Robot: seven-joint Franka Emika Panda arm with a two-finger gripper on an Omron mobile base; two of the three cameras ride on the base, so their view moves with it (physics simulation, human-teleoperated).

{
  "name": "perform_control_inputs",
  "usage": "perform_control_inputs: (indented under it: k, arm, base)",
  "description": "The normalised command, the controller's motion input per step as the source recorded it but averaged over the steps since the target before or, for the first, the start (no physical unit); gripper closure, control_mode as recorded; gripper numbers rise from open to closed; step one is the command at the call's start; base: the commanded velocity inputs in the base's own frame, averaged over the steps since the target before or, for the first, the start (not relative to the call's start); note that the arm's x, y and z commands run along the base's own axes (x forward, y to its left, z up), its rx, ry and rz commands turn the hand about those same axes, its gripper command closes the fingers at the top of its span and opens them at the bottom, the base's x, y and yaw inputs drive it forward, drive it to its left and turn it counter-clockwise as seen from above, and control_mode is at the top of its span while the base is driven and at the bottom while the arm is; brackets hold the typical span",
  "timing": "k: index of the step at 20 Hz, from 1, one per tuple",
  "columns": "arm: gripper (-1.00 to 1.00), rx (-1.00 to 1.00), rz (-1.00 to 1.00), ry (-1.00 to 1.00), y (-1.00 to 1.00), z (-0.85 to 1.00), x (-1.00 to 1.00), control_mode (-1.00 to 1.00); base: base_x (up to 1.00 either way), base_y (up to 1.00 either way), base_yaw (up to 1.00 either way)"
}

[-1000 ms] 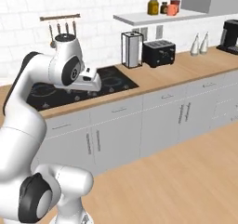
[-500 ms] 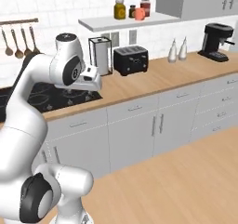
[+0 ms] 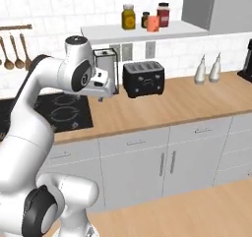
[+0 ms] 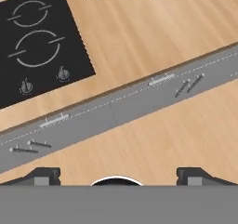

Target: Gather all objects into one cabinet and sort the glasses and bowls to opposite sides.

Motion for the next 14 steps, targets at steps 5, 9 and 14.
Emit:
perform_control_inputs:
  k: [5,9,14]
  arm:
    - [-1.00,0.00,0.00,0.00,0.00,0.00,0.00,1.00]
    - [-1.00,0.00,0.00,0.00,0.00,0.00,0.00,1.00]
    - [-1.00,0.00,0.00,0.00,0.00,0.00,0.00,1.00]
  base:
    - [0.90,-0.55,0.50]
    - [0.51,-0.98,0.34]
    - [0.34,-1.00,0.27]
